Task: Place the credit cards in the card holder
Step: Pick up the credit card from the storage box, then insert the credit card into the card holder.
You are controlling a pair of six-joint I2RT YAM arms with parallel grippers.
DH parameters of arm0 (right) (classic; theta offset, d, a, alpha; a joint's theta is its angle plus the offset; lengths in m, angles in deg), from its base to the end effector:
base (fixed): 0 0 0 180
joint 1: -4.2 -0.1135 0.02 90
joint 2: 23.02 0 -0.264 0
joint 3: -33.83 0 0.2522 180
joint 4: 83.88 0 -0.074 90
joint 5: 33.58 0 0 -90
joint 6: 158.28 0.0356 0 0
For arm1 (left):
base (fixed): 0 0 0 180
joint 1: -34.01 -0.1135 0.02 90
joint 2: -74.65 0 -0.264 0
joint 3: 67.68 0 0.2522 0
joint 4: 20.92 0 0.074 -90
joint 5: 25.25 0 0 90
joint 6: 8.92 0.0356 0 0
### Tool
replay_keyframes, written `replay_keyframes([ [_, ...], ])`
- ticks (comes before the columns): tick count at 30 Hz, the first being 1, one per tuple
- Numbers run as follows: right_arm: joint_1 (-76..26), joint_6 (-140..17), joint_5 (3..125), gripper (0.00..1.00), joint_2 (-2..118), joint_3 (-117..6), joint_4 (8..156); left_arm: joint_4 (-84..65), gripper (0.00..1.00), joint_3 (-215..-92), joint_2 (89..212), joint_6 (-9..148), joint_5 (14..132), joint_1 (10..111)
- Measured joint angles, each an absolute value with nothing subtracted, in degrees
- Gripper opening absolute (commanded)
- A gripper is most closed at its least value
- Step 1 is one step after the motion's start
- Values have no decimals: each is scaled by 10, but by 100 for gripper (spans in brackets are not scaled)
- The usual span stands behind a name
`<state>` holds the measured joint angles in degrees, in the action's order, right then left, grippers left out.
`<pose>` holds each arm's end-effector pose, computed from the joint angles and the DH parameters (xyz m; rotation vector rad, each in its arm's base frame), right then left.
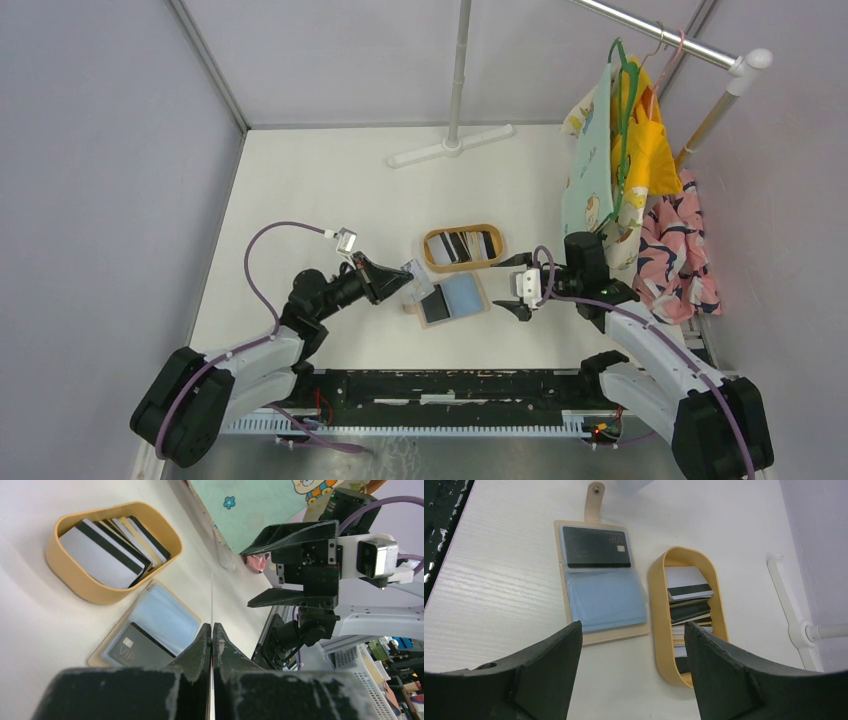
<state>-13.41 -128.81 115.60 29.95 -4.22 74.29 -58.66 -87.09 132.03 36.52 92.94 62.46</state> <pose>0.1610 0.0832 0.2041 -1.5837 1.1106 0.6420 0.1519 -0.1014 0.1803 0.1828 1.7439 -1.3512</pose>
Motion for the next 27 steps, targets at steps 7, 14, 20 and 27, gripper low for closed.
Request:
replay_keyframes([
  [7,-134,-1316,1144,79,329,-42,737,-603,2,-870,1323,371,872,669],
  [14,-161,-1371,1116,77,373,-42,711,-636,2,-867,1392,380,825,717],
  [20,-196,-1422,1079,77,393,-42,676,-669,2,-868,1463,381,814,748],
  [27,-197,-1447,1037,76,375,-41,679,-643,2,-906,1458,382,797,778],
])
